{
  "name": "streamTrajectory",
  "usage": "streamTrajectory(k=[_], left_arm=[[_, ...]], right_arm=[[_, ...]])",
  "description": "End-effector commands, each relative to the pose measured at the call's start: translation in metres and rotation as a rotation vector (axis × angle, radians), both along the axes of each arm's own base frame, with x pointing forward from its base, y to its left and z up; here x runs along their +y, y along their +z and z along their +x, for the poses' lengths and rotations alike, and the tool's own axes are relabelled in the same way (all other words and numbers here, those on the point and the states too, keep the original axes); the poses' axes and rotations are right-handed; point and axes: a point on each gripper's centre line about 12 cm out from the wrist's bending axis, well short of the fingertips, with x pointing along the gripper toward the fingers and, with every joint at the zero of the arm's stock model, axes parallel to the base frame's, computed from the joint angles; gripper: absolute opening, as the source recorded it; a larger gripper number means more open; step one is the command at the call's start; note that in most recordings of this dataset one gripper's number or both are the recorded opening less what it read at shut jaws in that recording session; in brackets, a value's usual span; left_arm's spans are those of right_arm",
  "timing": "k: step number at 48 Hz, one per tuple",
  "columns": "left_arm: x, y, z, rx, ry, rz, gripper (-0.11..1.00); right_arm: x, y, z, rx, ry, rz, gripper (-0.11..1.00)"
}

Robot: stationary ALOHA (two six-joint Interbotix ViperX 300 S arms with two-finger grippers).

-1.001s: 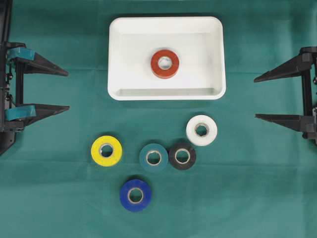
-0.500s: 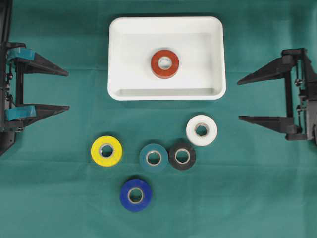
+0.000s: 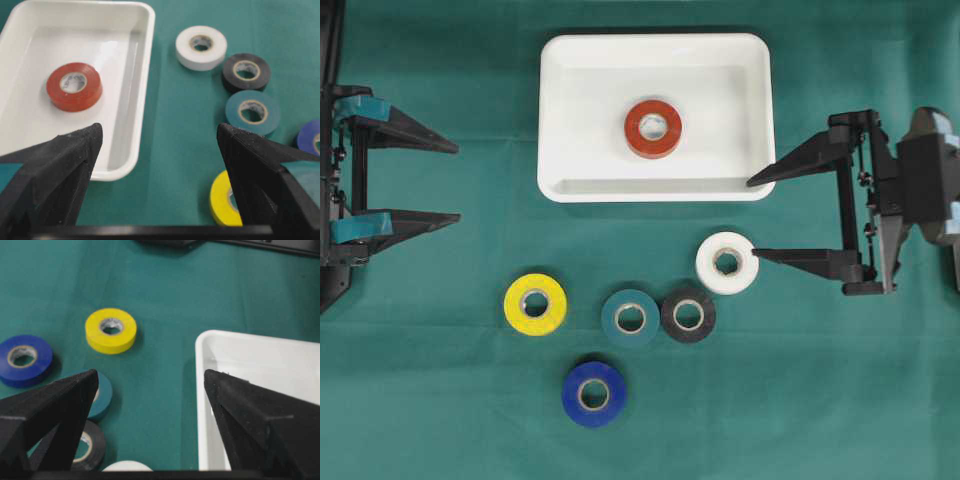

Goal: Pick up the tape from a random location and place it into the white case.
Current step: 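Move the open right gripper toward the white tape roll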

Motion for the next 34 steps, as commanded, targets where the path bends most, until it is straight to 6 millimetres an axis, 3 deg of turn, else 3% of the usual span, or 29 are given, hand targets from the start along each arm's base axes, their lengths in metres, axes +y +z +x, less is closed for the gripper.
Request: streamTrajectory(k=[1,19,34], left_arm=[[0.000,0.004,0.003,-0.014,-0.003,0.000,0.94],[0.000,0.004,0.003,-0.014,-0.003,0.000,0.94],[0.000,0.004,0.002,-0.012,-0.003,0.000,0.94]], right_arm=[[0.001,0.013,0.004,-0.041,0.001,0.002,0.91],[0.001,0.013,0.005,-0.008,-0.001,0.009,0.91],[0.001,0.001,0.011,0.133,-0.016,0.046,0.91]])
